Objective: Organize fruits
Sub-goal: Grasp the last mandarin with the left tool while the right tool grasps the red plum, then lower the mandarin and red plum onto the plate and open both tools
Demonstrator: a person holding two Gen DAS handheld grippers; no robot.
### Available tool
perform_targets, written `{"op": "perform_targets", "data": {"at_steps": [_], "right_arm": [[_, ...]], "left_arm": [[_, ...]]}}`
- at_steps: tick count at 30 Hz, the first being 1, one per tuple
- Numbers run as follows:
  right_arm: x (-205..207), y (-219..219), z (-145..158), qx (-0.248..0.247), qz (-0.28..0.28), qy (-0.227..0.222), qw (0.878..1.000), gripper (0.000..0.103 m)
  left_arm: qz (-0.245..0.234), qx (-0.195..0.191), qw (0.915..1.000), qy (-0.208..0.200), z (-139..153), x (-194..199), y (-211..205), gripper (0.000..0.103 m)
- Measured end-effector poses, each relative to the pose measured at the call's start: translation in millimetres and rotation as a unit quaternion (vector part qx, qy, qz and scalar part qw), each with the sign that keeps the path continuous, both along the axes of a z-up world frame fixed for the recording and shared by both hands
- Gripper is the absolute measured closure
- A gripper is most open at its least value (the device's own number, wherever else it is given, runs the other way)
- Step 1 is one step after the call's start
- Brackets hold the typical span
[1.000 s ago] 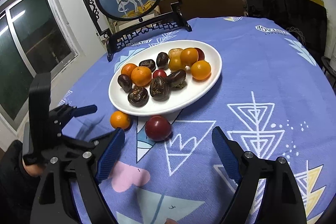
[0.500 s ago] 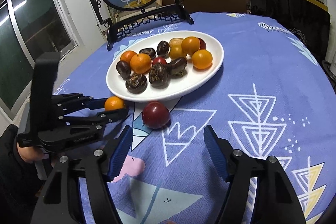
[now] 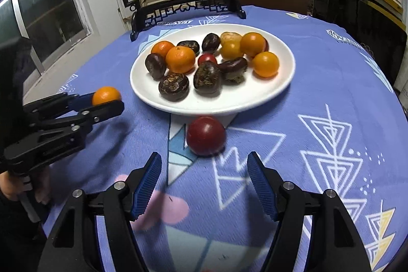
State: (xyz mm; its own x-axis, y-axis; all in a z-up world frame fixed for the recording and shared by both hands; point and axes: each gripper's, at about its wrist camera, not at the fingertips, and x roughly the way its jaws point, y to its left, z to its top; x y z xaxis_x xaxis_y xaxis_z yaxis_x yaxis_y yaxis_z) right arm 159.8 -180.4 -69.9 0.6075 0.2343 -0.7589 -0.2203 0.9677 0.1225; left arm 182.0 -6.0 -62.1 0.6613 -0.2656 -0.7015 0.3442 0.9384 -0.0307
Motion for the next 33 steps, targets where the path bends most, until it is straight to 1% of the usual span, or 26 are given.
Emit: {"op": "perform_targets", "data": {"at_steps": [4, 6, 7, 8, 9, 10, 13, 17, 20, 26, 30, 33], "right_arm": [[12.5, 8.7, -2.9, -0.001, -0.011, 0.007, 1.0, 0.033], [17.4, 13.0, -5.7, -0.01, -0.018, 0.011, 1.0, 0.033], [20.1, 15.5, -8.0, -0.018, -0.02, 0.013, 1.0, 0.037], [21.7, 17.5, -10.2, -0.025, -0.024, 0.017, 0.999, 0.048], [22.4, 17.5, -11.4, -0.033, -0.031, 0.017, 0.999, 0.063], [22.6, 15.7, -11.9, -0.031, -0.034, 0.016, 0.999, 0.065], [20.1, 8.1, -11.2, -0.008, -0.032, 0.017, 0.999, 0.065], [9.6, 6.3, -10.0, -0.005, -0.02, 0.014, 1.0, 0.065], [-2.4, 0.6, -5.9, 0.009, -0.013, 0.011, 1.0, 0.065], [-19.9, -25.3, 6.2, 0.033, -0.022, -0.003, 0.999, 0.065], [-17.2, -41.3, 17.0, 0.048, -0.033, -0.009, 0.998, 0.065], [-3.1, -46.3, 37.6, 0.067, -0.031, -0.023, 0.997, 0.065]], "left_arm": [[0.004, -0.012, 0.9999, -0.001, 0.6, -0.9, 6.7, 0.066], [0.006, -0.017, 0.9998, -0.002, 1.4, -0.8, 8.7, 0.066], [0.007, -0.021, 0.9998, -0.002, 1.8, -0.2, 10.4, 0.066], [0.008, -0.024, 0.9997, -0.002, 1.7, 0.0, 11.5, 0.066], [0.009, -0.027, 0.9996, -0.001, 1.4, 0.3, 12.5, 0.066], [0.009, -0.031, 0.9995, 0.002, 1.0, 1.0, 13.7, 0.066], [0.006, -0.032, 0.9994, 0.004, -0.1, 2.4, 13.4, 0.066], [0.004, -0.032, 0.9995, 0.002, 0.3, 2.0, 13.2, 0.066], [0.002, -0.036, 0.9993, 0.002, 0.5, 1.5, 14.5, 0.066], [-0.015, -0.039, 0.9991, 0.002, 5.9, -3.6, 13.6, 0.066], [-0.024, -0.04, 0.9989, -0.002, 15.5, -2.8, 10.9, 0.066], [-0.033, -0.028, 0.999, -0.009, 26.3, 8.1, 2.2, 0.066]]}}
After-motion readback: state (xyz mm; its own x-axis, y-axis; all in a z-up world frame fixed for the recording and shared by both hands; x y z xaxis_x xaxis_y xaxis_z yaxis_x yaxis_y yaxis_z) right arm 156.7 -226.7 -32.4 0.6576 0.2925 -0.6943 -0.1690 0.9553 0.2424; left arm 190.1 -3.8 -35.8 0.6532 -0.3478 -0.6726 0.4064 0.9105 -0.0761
